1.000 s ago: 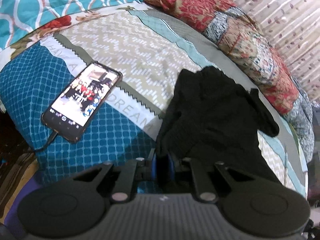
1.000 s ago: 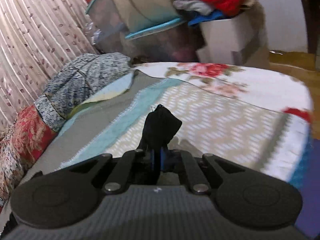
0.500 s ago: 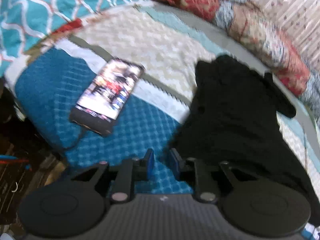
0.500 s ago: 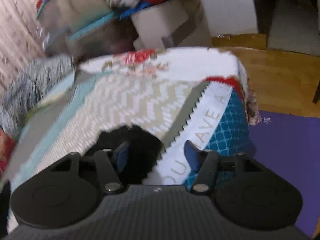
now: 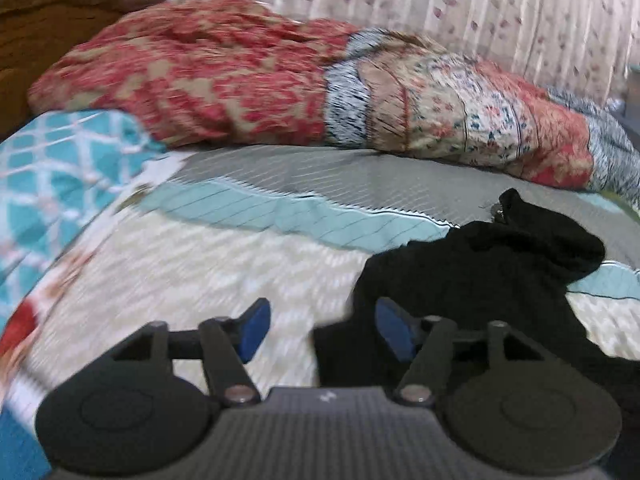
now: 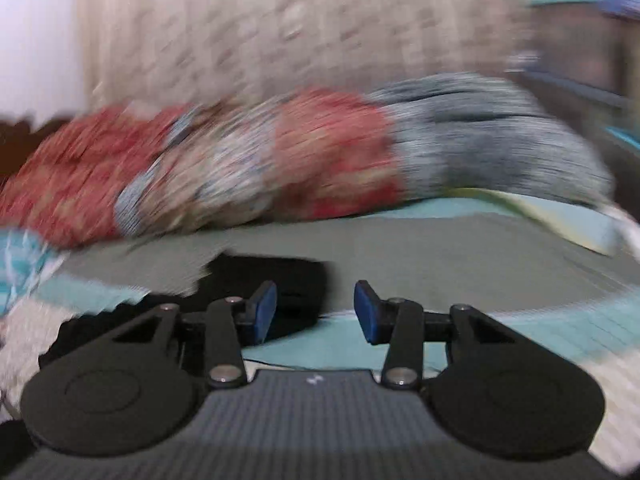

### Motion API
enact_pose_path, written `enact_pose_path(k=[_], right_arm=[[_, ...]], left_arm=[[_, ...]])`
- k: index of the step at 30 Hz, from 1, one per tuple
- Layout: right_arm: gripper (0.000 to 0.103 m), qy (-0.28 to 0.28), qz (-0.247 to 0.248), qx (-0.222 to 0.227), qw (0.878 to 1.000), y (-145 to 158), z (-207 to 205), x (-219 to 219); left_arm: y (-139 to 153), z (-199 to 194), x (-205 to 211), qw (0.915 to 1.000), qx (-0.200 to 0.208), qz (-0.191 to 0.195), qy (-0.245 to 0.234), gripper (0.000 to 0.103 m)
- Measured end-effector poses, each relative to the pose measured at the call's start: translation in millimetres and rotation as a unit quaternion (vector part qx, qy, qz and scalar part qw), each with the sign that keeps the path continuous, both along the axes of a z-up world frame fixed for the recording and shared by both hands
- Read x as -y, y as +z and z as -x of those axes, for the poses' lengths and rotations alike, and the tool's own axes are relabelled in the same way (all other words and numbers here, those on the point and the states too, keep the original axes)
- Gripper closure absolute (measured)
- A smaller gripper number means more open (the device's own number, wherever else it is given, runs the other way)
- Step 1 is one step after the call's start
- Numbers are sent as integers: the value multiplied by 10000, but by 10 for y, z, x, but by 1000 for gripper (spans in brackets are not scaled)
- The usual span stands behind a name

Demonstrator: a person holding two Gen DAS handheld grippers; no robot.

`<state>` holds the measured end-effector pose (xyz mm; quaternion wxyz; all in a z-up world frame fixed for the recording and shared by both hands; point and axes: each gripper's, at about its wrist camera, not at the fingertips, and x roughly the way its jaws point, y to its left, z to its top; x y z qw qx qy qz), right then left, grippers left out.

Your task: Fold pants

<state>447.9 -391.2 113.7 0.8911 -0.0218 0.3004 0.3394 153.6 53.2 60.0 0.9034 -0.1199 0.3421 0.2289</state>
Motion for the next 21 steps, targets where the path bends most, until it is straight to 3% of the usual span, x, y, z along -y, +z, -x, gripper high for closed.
enact_pose_path(k=[3, 7, 9, 12, 14, 15, 16, 17, 18, 21], right_arm=[[57, 676, 391, -61, 9969, -269, -310, -903], [57, 907, 585, -402, 9933, -609, -699, -1773], [48, 909, 388, -951, 9905, -802, -940, -2124], [34, 694, 292, -1475, 9862, -1070, -1020, -2451], [35, 529, 483, -1700, 9828, -1288, -1075, -2680], [43, 504, 567, -1784, 9810, -1388, -1065, -2739], [54, 474, 710, -1768, 9805, -1462, -1061, -2818], [84, 419, 873, -1541, 9833, -1471, -1044, -2848], [87, 357, 986, -1328, 9856, -1432, -1041, -2877], [93, -24, 567, -1183, 9914, -1157, -1165, -2659]], left_arm=[[-233, -373, -59, 9998, -48, 115, -162, 24], [-449, -630, -76, 9992, -142, 183, -322, 17], [-494, -687, -77, 9989, -43, 267, -382, 9], [-556, -778, -39, 9984, 82, 269, -498, 8], [-606, -858, 8, 9986, -19, 78, -524, 17], [-631, -895, 26, 9985, -98, 14, -539, 35], [-663, -933, 37, 9981, -197, 4, -576, 63], [-681, -970, 28, 9979, -279, 53, -585, 78], [-694, -982, 16, 9980, -312, 110, -535, 96], [-630, -914, -16, 9994, -51, 203, -277, 96]])
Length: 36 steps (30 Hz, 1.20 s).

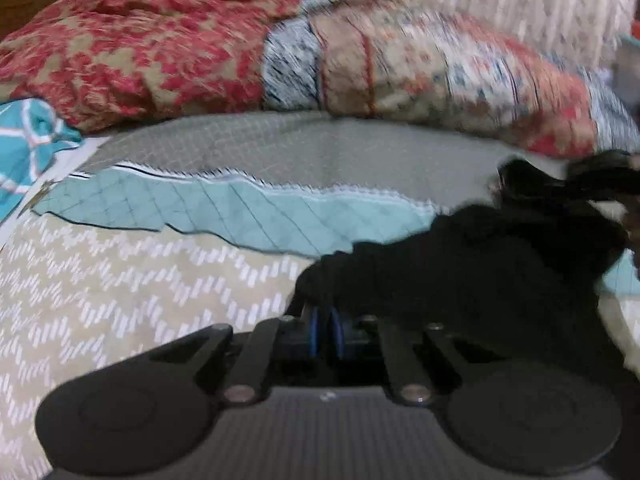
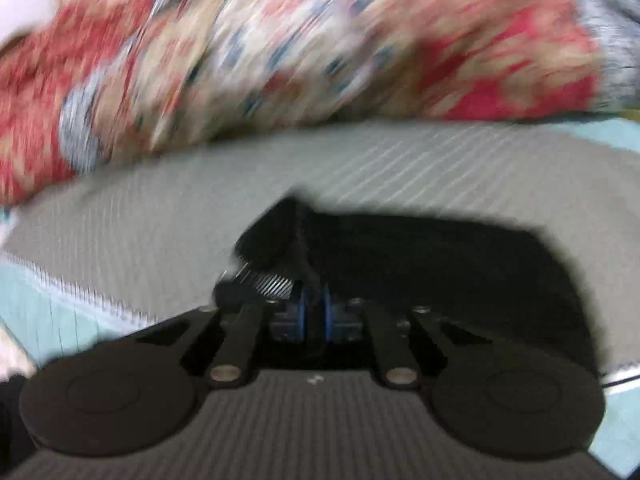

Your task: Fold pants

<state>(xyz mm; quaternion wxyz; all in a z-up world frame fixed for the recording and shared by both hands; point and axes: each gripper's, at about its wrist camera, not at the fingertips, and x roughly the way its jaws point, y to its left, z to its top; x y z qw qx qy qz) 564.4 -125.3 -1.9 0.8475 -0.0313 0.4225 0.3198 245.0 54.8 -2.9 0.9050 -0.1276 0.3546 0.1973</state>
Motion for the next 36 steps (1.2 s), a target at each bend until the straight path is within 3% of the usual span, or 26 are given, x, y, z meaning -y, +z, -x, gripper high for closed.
enact_pose_path(k=[4, 9, 14, 17, 21, 24, 27, 30, 36], right_arm=[[93, -933, -563, 459, 9930, 567, -289, 576], [94, -2020, -920, 1050, 9694, 1290, -485, 1565], [94, -2845, -1086, 1145, 9456, 1670, -495, 2600], [94, -3307, -1045, 1196, 9303, 1635, -403, 3299], [94, -3926, -1060, 948, 9087, 1463, -240, 4207], [94, -4221, -1119, 751, 8965, 1306, -100, 4706], [94, -4393, -1115, 506, 8900, 1139, -128, 4882], [94, -4471, -1088, 337, 8872, 985, -143, 4869], [94, -4265, -890, 261, 8997, 741, -359, 4538]], left_arm=[[212, 185, 57, 9987, 458, -41, 232, 96], [528, 394, 135, 9955, 794, -224, 459, 96], [781, 571, 226, 9932, 971, -312, 566, 96], [836, 663, 292, 9929, 959, -356, 603, 96], [840, 751, 389, 9939, 953, -208, 515, 96], [856, 739, 547, 9940, 960, -393, 335, 96], [861, 603, 638, 9940, 937, -496, 283, 96], [829, 425, 591, 9942, 917, -357, 438, 96], [579, 96, 287, 9931, 692, -6, 945, 96]])
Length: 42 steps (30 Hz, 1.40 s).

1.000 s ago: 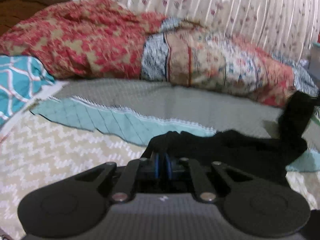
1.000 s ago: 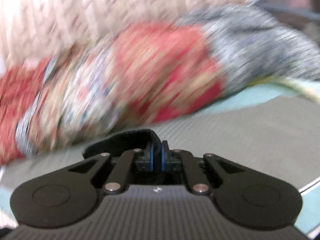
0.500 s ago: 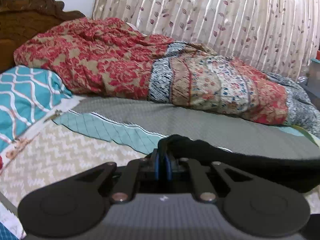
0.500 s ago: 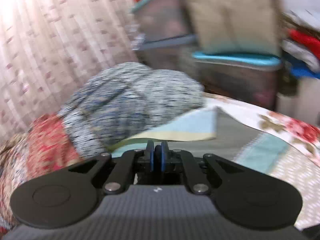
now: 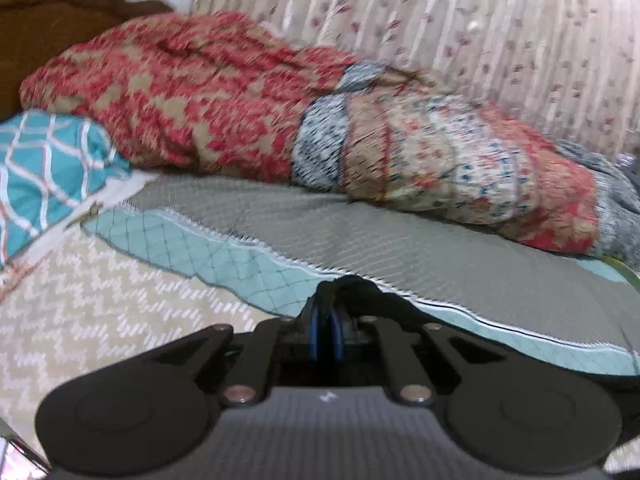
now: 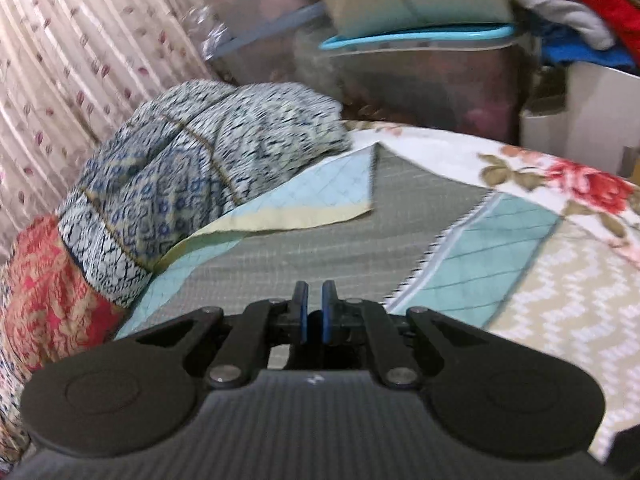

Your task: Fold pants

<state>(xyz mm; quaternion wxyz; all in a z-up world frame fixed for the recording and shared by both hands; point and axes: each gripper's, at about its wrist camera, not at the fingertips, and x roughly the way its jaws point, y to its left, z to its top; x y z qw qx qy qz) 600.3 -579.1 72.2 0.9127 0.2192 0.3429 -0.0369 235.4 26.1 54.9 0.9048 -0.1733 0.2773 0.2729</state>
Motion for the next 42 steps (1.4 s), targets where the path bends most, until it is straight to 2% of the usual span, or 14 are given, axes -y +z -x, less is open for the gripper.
enact_pose_path(k=[8, 9, 11, 15, 21, 26, 28, 29, 34, 35, 37, 38, 39, 42], right_arm=[[88, 153, 165, 113, 9997, -113, -445, -560], [65, 158, 129, 111, 9997, -145, -487, -584], [42, 218, -103, -72, 9997, -229, -542, -593], [43, 59, -223, 149, 9996, -344, -415, -320], [44, -68, -1078, -244, 9938, -793, -158, 272], [49, 137, -1574, -549, 9859, -1093, 45, 302], [62, 287, -1612, -533, 9851, -1095, 41, 210], [93, 430, -1611, -539, 9845, -1079, 20, 145], [97, -86, 108, -204, 9997, -745, 115, -10], [95, -303, 415, -308, 9982, -740, 117, 19], [61, -554, 674, -568, 9946, -788, 107, 91], [34, -676, 717, -687, 9928, -811, 118, 144], [28, -818, 805, -706, 9909, -803, 134, 177], [34, -925, 802, -323, 9920, -672, 233, 148]], left_arm=[[-422, -283, -401, 9953, -212, 778, 537, 96], [-466, -337, -410, 9949, -297, 804, 538, 94], [-552, -429, -416, 9942, -466, 824, 514, 92], [-633, -473, -358, 9951, -583, 694, 392, 91], [-636, -417, -348, 9959, -542, 675, 252, 91], [-612, -434, -362, 9955, -569, 707, 260, 91], [-606, -435, -351, 9957, -584, 671, 254, 92], [-604, -437, -346, 9958, -587, 655, 248, 92], [-601, -446, -319, 9965, -583, 568, 187, 94], [-610, -454, -305, 9965, -576, 589, 112, 94], [-618, -477, -247, 9968, -607, 520, 43, 94], [-612, -490, -209, 9972, -629, 407, -8, 94], [-609, -494, -185, 9974, -630, 345, -54, 94], [-595, -485, -155, 9977, -611, 277, -118, 94]])
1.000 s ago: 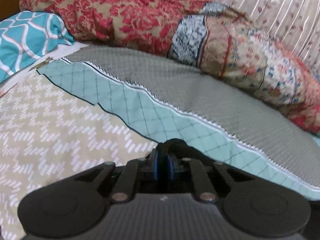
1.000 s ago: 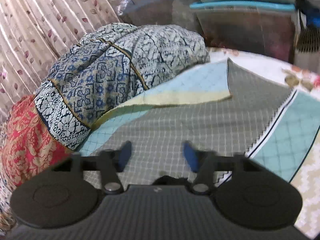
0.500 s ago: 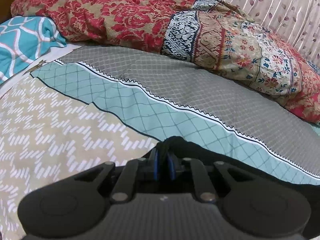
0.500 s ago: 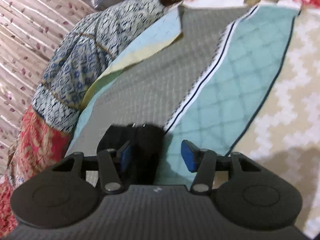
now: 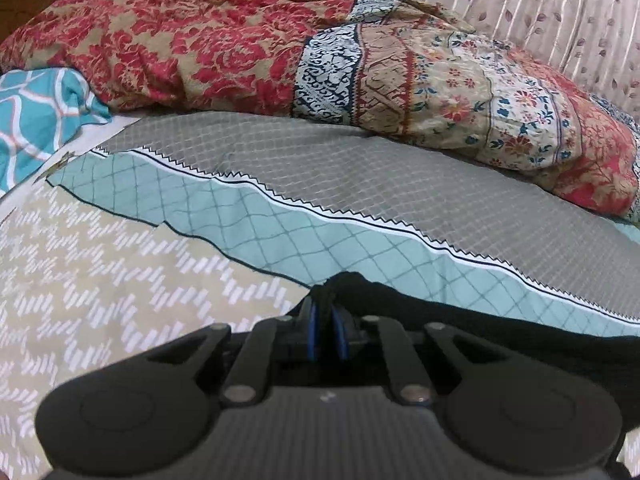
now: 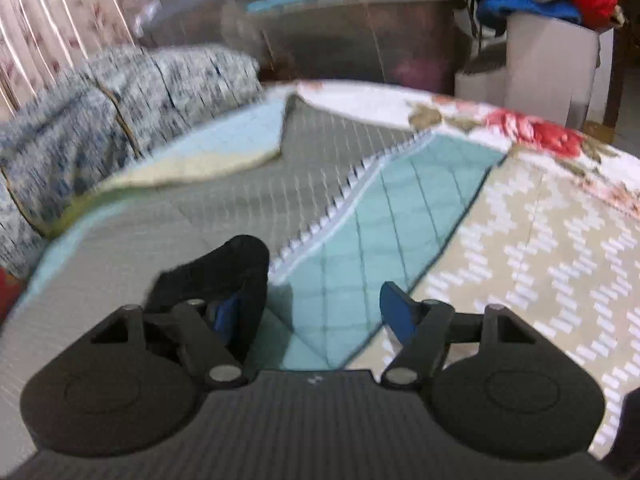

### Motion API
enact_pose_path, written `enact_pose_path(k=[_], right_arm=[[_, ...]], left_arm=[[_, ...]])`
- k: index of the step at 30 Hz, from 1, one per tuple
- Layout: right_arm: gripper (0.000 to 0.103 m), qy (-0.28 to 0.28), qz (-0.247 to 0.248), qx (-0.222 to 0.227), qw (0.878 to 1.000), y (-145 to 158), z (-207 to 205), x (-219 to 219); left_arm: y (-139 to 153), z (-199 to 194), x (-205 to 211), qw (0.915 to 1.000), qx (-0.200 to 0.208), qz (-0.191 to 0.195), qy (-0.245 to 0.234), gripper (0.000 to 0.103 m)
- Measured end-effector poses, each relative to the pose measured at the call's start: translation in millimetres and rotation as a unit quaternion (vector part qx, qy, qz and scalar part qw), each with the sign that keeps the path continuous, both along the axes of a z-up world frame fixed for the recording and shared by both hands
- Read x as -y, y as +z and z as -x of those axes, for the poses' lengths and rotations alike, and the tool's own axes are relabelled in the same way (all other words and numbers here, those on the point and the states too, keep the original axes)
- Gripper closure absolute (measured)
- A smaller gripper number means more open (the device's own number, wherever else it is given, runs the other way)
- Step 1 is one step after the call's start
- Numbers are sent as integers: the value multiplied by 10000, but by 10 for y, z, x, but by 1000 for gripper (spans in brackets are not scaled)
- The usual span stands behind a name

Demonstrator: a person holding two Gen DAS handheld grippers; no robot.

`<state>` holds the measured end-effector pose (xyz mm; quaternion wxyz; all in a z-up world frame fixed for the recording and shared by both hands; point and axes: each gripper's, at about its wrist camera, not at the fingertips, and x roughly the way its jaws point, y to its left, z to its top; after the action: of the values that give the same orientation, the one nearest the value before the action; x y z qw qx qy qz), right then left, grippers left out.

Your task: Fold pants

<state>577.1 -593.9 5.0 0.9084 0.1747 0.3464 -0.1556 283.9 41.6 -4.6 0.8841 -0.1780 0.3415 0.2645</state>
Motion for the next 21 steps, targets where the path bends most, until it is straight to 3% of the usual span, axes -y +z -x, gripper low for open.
enact_pose_path(k=[2, 6, 8, 12, 14, 16, 21], right_arm=[[44, 205, 241, 214, 9993, 106, -24, -192], [47, 898, 819, 435, 9916, 247, -216, -659], [45, 720, 897, 295, 9929, 267, -308, -673], [48, 52, 912, -283, 9954, 54, -338, -292], [49, -139, 650, -93, 9977, 64, -221, -101], [48, 66, 511, 100, 9986, 167, -152, -107], [42, 1196, -354, -235, 9919, 217, -480, -579]], left_arm=[[23, 25, 8, 10000, 37, -9, -19, 94], [107, 121, 62, 9997, 227, -88, -78, 94], [139, 155, 88, 9995, 277, -133, -123, 94], [177, 170, 101, 9991, 313, -180, -222, 94], [190, 175, 109, 9989, 355, -172, -265, 94], [199, 192, 131, 9986, 392, -195, -291, 94], [238, 260, 207, 9978, 517, -280, -310, 94]])
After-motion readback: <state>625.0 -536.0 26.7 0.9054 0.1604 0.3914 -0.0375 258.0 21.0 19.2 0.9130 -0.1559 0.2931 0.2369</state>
